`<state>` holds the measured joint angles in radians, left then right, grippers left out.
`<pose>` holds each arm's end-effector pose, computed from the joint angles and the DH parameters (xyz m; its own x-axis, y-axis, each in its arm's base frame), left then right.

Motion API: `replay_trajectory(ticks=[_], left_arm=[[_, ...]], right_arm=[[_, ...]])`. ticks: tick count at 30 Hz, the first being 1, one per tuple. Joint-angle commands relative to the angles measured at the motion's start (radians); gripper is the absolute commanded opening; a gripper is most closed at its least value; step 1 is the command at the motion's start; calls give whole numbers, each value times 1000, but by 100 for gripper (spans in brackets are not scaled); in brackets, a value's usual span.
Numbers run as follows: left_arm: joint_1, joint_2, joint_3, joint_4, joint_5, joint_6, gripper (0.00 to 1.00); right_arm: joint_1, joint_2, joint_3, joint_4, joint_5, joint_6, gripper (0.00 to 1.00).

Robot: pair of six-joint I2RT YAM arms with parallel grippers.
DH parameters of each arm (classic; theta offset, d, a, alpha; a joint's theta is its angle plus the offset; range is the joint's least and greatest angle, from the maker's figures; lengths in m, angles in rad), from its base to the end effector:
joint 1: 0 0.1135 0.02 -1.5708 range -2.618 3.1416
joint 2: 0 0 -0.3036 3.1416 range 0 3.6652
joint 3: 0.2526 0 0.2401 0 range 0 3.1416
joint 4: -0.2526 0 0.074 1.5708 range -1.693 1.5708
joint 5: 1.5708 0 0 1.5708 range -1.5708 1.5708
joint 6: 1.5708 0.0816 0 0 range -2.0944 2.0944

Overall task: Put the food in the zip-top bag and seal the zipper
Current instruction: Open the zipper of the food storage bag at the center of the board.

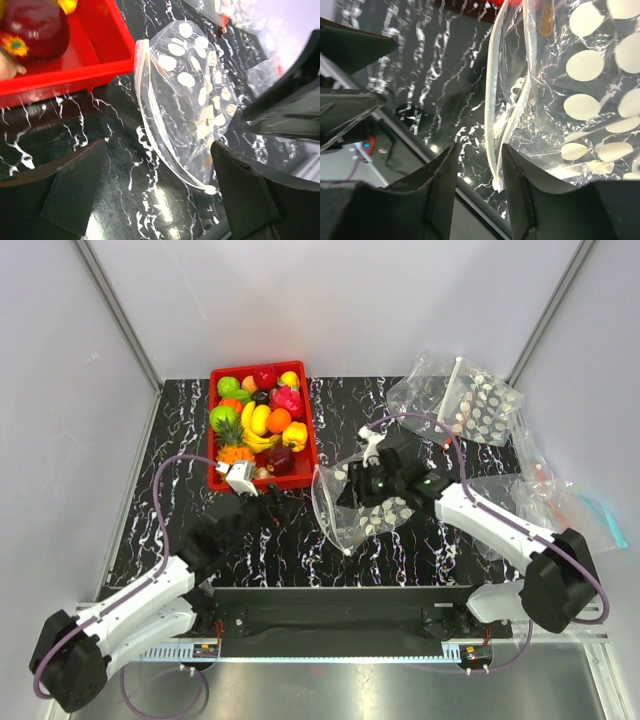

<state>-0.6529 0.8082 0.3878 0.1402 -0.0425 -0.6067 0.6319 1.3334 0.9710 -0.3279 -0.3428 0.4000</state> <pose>0.1582 -0.1166 0.2499 -0.5080 -0.3286 -0.7962 0.3467 0.7681 -0.5383 0.2288 0.2014 0.2862 -0.7713 -0.1101 -0.6268 -0.5049 0.7054 0.4974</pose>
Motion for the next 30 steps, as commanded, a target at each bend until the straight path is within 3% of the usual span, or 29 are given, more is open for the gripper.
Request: replay_trajectory(ticks=[1,5,9,11,19,25,28,30], left_arm=[[29,-35,-50,59,99,-87,90],[30,44,-81,136,165,-100,82],[30,121,-81,194,210,-94,80],[29,158,-70,214,216,-91,80],[27,289,-40,294,268,-94,72],[27,330,-35,323,259,-91,68],[25,351,-32,331,260,-90,68],[22,370,-27,338,260,-87,66]], right_arm=[[75,62,55,-5,201,-41,47],[138,136,69,-2,257,-29,44],[207,190,78,-23,338,2,54],[239,204,71,-28,384,26,55],[315,286,54,-75,527,80,49],[334,319,26,-63,551,105,45],[348,343,35,-69,574,108,40],[354,359,43,-83,593,103,23]])
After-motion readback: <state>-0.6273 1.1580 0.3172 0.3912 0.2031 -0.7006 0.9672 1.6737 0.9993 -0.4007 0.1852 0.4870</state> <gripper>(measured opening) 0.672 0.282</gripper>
